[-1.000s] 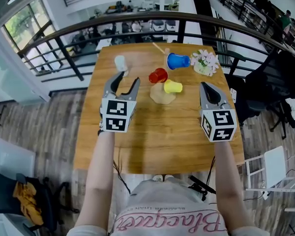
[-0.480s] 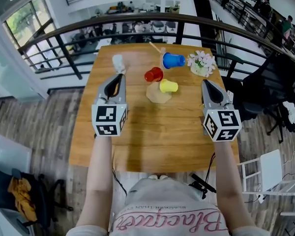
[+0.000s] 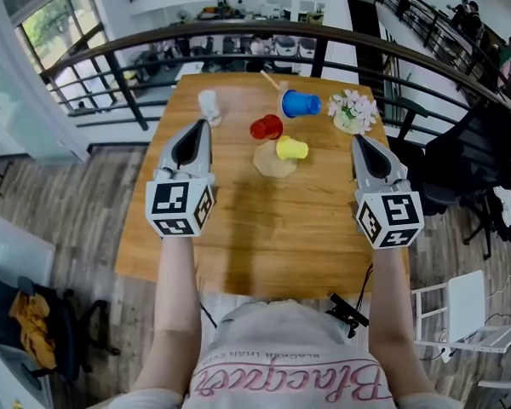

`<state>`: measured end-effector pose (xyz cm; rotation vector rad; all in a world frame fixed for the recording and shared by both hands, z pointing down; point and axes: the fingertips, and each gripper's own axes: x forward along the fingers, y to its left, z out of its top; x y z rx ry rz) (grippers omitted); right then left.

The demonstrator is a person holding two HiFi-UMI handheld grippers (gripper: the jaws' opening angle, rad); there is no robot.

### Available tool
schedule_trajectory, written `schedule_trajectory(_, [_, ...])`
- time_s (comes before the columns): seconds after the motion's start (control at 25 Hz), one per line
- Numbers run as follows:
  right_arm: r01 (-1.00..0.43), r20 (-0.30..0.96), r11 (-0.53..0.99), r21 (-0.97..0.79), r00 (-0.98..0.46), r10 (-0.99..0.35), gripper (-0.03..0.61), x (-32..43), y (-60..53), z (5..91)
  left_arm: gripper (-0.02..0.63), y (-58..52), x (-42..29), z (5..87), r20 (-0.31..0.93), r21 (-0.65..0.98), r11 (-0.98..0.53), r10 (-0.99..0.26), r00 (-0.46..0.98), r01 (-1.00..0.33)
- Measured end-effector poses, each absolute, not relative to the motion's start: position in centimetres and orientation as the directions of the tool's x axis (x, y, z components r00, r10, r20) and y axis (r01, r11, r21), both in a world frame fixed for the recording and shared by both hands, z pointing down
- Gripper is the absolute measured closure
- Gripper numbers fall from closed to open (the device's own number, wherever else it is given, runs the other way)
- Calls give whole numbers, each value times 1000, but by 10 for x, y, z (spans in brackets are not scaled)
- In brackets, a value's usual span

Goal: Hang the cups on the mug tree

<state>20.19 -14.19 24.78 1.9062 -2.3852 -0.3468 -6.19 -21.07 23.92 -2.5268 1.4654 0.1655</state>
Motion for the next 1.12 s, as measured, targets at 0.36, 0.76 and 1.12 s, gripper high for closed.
schedule_trajectory(0.36, [-954, -130, 179, 238, -214, -968, 577, 208, -135, 236, 600, -190, -58, 212, -272, -229, -461, -816, 511, -858])
schedule_trajectory(0.76, [-953, -136, 169, 253, -208, -969, 577, 205, -134, 234, 600, -188, -57, 210, -278, -242, -464, -808, 519, -852])
schedule_trajectory(1.12, [-948, -126, 173, 267, -212, -969, 577, 203, -135, 236, 600, -187, -57, 218, -253, -247, -468, -814, 523, -849])
